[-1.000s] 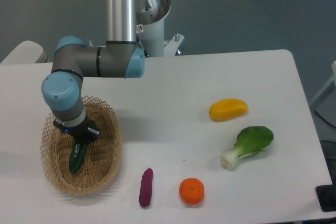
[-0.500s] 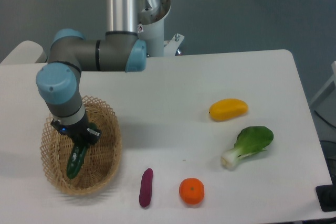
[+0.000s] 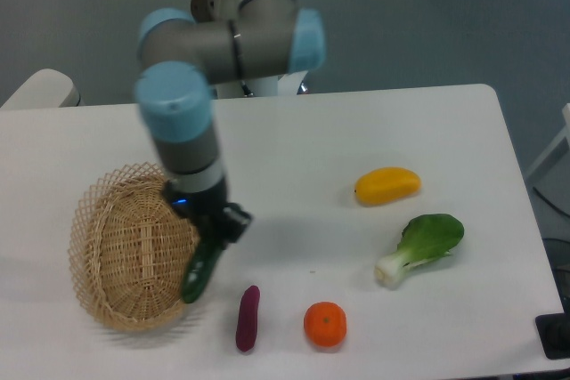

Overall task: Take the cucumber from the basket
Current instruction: 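Lift the cucumber out of the basket and carry it toward the yellow pepper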

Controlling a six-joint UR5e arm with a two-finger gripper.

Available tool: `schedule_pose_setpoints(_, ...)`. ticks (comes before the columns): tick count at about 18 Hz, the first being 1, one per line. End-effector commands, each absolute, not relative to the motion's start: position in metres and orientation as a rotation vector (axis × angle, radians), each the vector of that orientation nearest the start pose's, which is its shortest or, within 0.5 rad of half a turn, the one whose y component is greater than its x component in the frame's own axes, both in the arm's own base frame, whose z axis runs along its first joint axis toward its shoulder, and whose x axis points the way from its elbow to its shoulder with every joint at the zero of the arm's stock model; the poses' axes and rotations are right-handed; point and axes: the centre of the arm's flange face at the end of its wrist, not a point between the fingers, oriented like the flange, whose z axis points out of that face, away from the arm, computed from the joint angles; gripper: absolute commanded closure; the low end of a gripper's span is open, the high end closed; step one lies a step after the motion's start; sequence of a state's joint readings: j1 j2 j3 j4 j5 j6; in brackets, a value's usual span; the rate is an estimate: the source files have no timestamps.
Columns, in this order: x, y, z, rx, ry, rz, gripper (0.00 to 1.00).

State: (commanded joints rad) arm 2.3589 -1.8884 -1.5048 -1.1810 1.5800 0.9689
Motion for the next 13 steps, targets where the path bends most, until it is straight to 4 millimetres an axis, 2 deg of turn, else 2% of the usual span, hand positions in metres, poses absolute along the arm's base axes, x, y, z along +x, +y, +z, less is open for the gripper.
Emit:
schedule_pose_setpoints(3, -0.395, 0.496, 0.388, -3.052, 0.399, 0.169, 0.79)
schedule_pose_setpoints(6, -0.427, 0.468, 0.388, -3.050, 0.509, 0.169, 0.79)
schedule_pose_setpoints(9, -0.437, 0.459, 0.388, -3.043, 0.561, 0.168, 0.79)
schedule_pose_setpoints(13, -0.436, 0.460, 0.388, -3.040, 0.566, 0.167, 0.79)
